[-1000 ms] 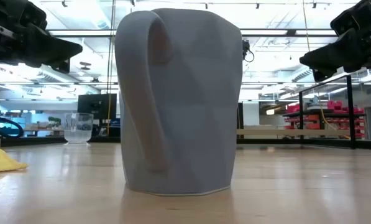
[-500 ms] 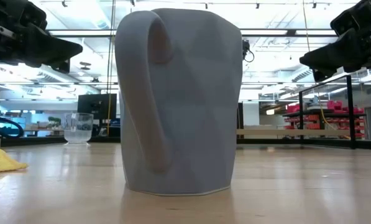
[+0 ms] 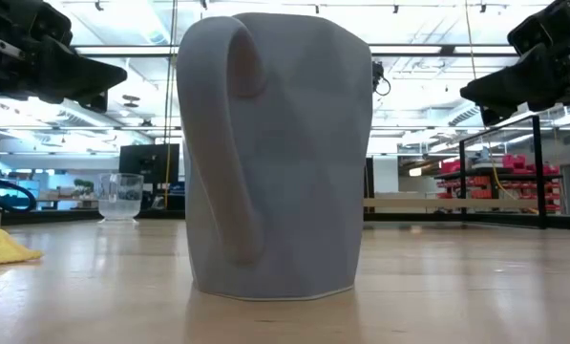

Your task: Stack small to large cups/mugs on shelf

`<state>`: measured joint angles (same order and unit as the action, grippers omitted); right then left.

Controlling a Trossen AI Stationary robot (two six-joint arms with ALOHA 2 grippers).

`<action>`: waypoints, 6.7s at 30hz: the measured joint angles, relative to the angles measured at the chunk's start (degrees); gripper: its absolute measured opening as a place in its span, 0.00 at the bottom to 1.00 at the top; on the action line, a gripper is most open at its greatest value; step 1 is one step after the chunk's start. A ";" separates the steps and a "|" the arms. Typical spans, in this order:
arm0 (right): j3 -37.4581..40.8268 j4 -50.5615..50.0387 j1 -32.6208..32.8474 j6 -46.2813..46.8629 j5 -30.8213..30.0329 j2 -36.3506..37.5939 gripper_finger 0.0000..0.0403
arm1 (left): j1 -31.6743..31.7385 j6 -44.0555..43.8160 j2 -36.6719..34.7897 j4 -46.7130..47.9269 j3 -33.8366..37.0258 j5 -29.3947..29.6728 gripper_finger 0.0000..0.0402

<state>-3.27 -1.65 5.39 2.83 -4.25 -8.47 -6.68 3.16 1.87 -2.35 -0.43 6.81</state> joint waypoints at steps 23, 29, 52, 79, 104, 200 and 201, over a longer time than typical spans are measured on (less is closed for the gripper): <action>0.01 0.01 -0.02 0.00 0.00 0.00 0.18 | 6.79 -1.55 4.52 -0.66 -18.46 35.43 0.09; 0.01 0.02 -0.02 0.00 0.00 0.00 0.18 | 13.41 -17.21 18.53 33.01 -40.78 42.59 0.13; 0.02 0.00 -0.01 0.00 0.00 0.00 0.18 | 59.73 -16.84 59.42 59.60 -48.91 1.00 0.20; 0.00 0.00 0.00 0.00 0.00 0.00 0.18 | 64.00 -11.50 74.32 50.86 -46.40 -3.67 0.32; 0.02 0.00 -0.01 0.00 0.00 0.00 0.18 | 62.91 -11.34 75.48 48.38 -46.42 -3.92 0.03; -27.50 -27.32 1.92 41.55 -14.49 -37.64 0.18 | 9.25 -27.76 124.63 59.25 -113.68 8.58 0.02; -27.50 -27.23 2.30 41.98 -14.49 -37.60 0.18 | 9.24 -27.81 124.63 59.44 -113.68 8.63 0.02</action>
<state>-30.76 -28.88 7.69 44.81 -18.74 -46.07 2.57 -24.65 126.50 57.09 -114.10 15.44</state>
